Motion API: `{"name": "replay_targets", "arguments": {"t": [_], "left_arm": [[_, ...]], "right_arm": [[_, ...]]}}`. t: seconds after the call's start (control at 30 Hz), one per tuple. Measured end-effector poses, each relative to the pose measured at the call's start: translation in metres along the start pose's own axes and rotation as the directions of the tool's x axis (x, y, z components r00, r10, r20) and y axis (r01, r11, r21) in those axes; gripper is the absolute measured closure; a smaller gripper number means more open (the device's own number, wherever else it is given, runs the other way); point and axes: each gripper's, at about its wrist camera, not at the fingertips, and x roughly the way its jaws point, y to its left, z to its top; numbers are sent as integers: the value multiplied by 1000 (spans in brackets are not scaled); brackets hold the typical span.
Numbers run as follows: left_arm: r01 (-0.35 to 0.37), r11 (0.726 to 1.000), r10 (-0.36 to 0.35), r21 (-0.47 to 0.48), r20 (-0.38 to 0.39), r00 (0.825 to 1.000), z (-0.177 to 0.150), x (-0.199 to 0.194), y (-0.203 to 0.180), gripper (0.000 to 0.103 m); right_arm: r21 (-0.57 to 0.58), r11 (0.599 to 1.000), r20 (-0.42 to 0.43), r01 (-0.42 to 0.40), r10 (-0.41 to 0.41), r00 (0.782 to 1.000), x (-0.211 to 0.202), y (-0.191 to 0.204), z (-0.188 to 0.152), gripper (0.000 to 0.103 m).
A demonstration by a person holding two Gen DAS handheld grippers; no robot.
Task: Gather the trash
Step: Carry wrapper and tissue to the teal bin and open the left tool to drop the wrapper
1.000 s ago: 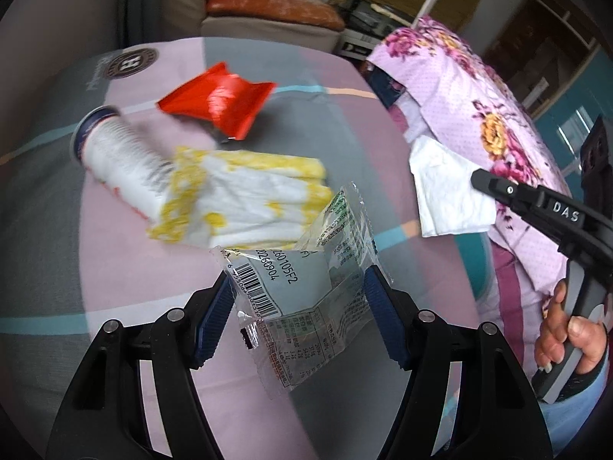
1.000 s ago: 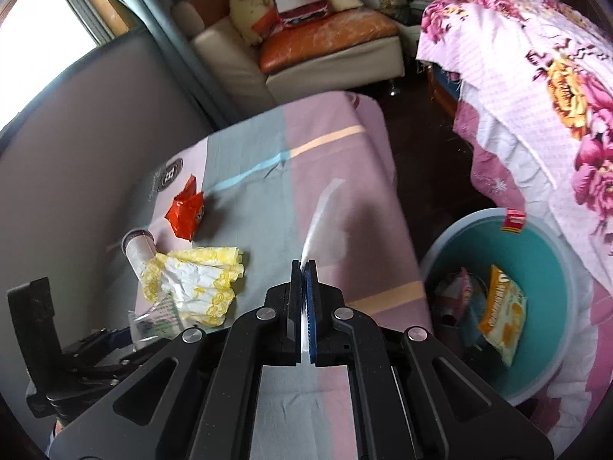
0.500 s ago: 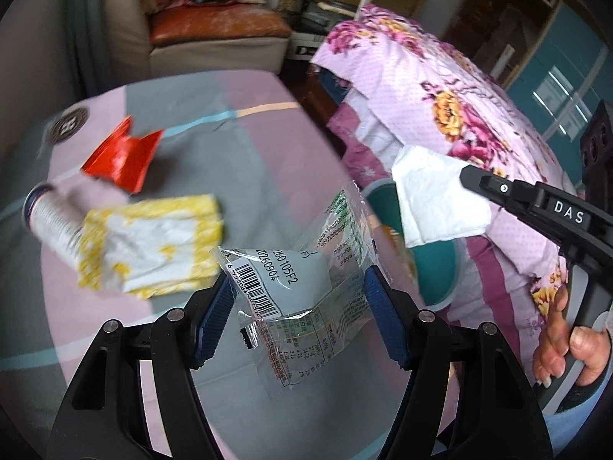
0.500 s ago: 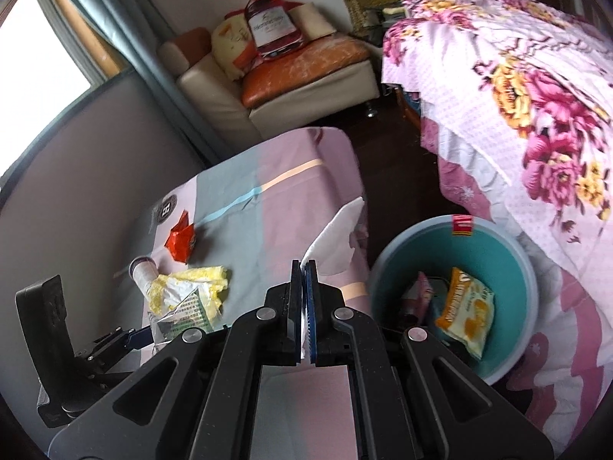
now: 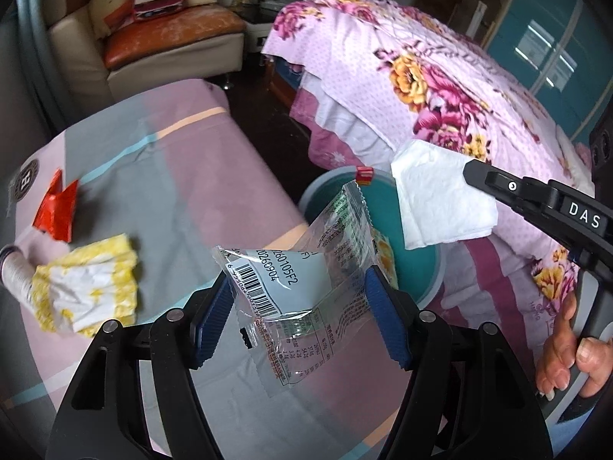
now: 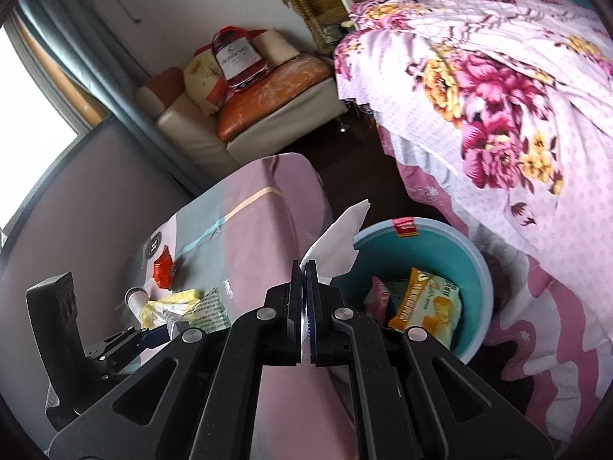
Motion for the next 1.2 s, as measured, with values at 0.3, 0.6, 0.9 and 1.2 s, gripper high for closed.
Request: {"name": "replay_targets", "arguments": {"t": [0.3,0.6,0.9,1.2], "left_arm": [[9,997,-4,82,-51,999,11,29,-41,34],[22,992,-10,127,-101,995,14,56,-64,31],[15,992,0,123,-115,993,17,69,-65,15],[4,997,7,81,-138,990,9,73,-45,12]], "right_arm": [[71,997,26,24,-26,999,-12,-42,0,100],[108,993,28,37,-40,999,-13,-68,2,100],[128,990,6,52,-53,999,-4,-77,2,100],[123,990,-21,61,-59,998,8,-74,1,100]]}}
